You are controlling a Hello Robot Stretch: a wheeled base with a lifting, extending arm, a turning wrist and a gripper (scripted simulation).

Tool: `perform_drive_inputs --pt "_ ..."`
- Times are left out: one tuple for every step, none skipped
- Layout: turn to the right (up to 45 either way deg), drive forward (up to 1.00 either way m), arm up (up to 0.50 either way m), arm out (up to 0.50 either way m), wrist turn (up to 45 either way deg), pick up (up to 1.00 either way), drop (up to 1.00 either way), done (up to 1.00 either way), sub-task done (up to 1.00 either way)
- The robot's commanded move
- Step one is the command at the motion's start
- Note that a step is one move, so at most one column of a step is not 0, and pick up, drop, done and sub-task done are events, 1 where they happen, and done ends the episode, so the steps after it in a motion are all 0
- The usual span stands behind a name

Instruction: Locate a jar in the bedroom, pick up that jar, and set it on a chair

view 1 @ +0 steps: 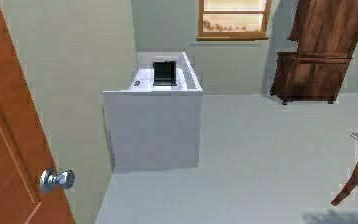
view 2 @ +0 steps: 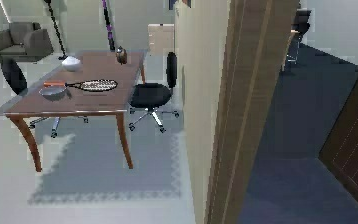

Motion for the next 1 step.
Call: perform_drive_inputs --pt "21.0 0.00 0.00 0.00 0.0 0.00 0.00 0.00 0.00"
